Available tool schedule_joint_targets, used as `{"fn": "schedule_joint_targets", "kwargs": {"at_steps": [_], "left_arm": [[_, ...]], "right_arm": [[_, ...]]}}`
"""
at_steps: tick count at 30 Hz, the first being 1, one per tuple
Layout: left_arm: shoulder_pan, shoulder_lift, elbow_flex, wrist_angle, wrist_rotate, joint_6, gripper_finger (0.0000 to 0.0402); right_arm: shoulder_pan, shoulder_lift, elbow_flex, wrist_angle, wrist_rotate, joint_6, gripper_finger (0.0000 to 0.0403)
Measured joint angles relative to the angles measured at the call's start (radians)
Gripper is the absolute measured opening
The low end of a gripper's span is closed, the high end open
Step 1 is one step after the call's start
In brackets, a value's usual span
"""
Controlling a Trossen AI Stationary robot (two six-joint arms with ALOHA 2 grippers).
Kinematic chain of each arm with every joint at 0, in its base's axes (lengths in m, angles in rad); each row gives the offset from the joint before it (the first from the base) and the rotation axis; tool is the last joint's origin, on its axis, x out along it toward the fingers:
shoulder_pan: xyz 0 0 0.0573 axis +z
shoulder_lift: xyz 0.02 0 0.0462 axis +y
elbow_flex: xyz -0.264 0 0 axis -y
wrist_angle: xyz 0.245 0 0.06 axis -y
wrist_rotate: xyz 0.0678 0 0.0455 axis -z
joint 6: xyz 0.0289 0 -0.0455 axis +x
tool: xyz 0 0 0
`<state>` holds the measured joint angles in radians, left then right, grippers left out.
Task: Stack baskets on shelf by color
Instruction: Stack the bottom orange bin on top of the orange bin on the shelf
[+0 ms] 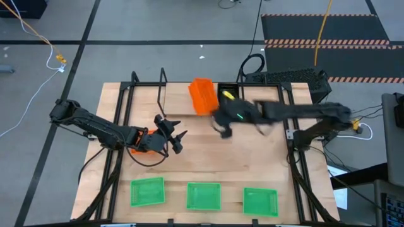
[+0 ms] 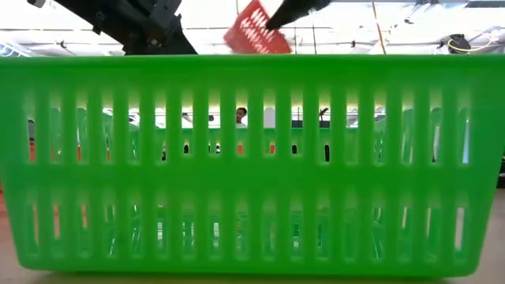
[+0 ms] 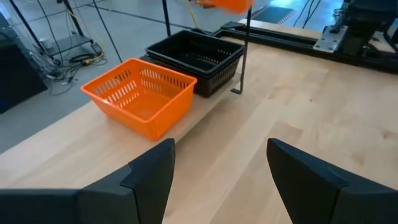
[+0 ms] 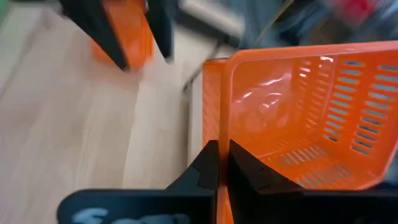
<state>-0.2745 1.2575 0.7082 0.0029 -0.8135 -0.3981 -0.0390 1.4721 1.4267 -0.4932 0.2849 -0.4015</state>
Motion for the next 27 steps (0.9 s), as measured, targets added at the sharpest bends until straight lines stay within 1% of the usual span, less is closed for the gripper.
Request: {"fn": "schedule_joint_targets", "kwargs": {"at_steps": [3, 6, 9, 13, 17, 22, 27], "left_arm": [[-0.004, 0.0, 0.0, -0.049, 0.0, -0.013, 0.0255], [-0.012, 0.0, 0.0, -0.132, 0.0, -0.062, 0.0255], [-0.018, 0.0, 0.0, -0.212, 0.0, -0.131, 0.0255], [-0.013, 0.0, 0.0, -0.238, 0.0, -0.187, 0.0255], [-0.013, 0.0, 0.0, -0.238, 0.0, -0.2, 0.0255], [-0.011, 0.0, 0.0, -0.236, 0.0, -0.207, 0.0255], [0.002, 0.0, 0.0, -0.234, 0.0, -0.21, 0.0255]], "right_arm": [[-0.084, 0.146, 0.172, -0.164, -0.059, 0.038, 0.0006], [-0.139, 0.242, 0.242, -0.227, -0.08, 0.022, 0.0008], [-0.165, 0.291, 0.247, -0.202, -0.082, -0.011, 0.0008], [-0.192, 0.336, 0.247, -0.172, -0.082, -0.008, 0.0009], [-0.198, 0.359, 0.247, -0.182, -0.079, 0.025, 0.001], [-0.204, 0.36, 0.248, -0.167, -0.079, 0.119, 0.001], [-0.223, 0.36, 0.248, -0.161, -0.074, 0.139, 0.001]]}}
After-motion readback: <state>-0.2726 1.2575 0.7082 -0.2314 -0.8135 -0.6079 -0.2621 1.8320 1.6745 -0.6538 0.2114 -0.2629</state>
